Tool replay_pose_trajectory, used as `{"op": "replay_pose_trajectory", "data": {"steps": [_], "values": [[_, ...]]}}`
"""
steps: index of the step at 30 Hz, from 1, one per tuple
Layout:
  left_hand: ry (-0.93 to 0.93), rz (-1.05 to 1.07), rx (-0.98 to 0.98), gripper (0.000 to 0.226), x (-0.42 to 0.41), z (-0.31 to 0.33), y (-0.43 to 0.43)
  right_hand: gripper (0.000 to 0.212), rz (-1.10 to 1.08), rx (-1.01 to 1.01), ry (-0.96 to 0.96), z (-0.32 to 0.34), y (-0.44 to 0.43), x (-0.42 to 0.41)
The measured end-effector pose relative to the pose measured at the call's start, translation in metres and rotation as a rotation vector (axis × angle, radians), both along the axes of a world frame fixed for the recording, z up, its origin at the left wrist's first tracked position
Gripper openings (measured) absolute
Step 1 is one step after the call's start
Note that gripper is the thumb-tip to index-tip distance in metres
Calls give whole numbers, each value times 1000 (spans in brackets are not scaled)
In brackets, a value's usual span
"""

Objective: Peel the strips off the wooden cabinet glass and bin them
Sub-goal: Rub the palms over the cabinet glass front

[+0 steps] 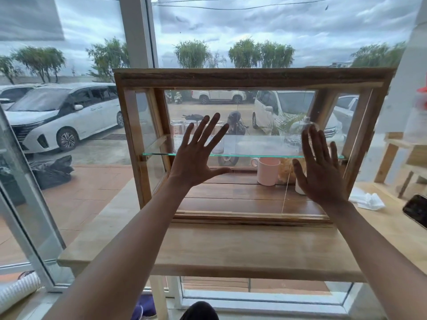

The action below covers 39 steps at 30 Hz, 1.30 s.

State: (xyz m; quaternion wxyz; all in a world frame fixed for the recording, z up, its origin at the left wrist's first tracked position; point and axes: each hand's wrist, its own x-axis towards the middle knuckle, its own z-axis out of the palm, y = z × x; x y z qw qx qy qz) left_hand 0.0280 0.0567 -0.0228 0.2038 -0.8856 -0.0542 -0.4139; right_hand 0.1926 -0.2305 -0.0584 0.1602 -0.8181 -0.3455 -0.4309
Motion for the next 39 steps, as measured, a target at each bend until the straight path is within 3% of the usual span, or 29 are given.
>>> {"op": "replay_pose_trajectory", "data": {"steps": [8, 12, 25, 39], "values": [[7, -21, 7, 103, -7, 3, 1, 69, -5, 4, 0, 0, 0, -1], [-60, -89, -84, 94, -2, 2, -24, 69, -8, 21, 5, -3, 4, -1], [-53, -141, 75, 95, 60, 1, -71, 69, 6, 45, -18, -5, 6, 5], [-155, -137, 136, 90, 57, -6, -53, 70, 0, 57, -38, -7, 6, 6]]}}
